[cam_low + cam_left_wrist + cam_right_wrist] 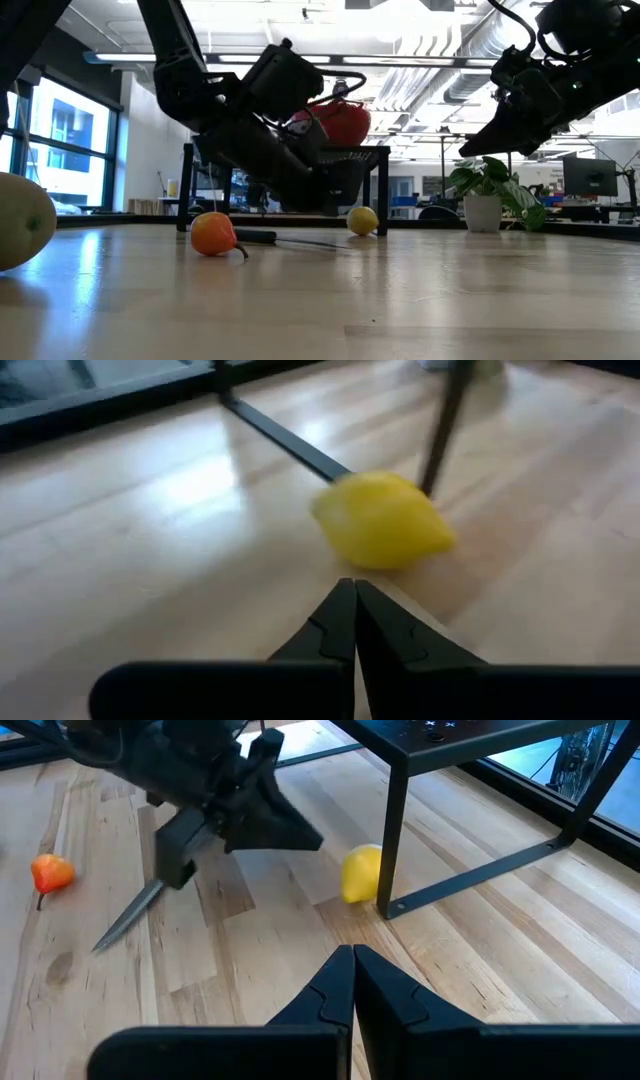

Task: Pick & Place Fruit
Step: Put the lemon into the colander on the shelf

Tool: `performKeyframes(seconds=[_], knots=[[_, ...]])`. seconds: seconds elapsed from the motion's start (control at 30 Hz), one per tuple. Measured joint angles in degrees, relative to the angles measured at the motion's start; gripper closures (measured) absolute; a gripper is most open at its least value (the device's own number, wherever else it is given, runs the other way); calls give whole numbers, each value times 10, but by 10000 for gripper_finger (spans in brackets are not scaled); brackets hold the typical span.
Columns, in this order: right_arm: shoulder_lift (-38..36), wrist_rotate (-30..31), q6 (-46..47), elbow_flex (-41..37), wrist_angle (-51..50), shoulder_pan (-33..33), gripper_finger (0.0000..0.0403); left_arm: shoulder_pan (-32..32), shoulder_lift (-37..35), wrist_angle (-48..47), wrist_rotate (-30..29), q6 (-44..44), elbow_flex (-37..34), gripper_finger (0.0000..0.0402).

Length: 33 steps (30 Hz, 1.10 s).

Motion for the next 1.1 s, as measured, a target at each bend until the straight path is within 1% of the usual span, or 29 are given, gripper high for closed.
performKeyframes(seconds=[0.07, 0.23, 0.37, 0.47, 0.7, 1.1], knots=[[0, 0, 0, 0, 0, 0, 400, 10, 0, 0, -1, 0, 0, 402], [0, 0, 0, 0, 0, 0, 400, 57, 0, 2, 69, -7, 0, 402], [0, 0, -2, 0, 0, 0, 400, 76, 0, 18, 71, 16, 0, 402], [0, 0, -2, 0, 0, 0, 400, 79, 0, 33, 88, 21, 0, 402], [0, 0, -2, 0, 0, 0, 400, 66, 0, 31, 92, 19, 0, 402], [0, 0, -1, 0, 0, 0, 400, 68, 0, 50, 87, 23, 0, 402]])
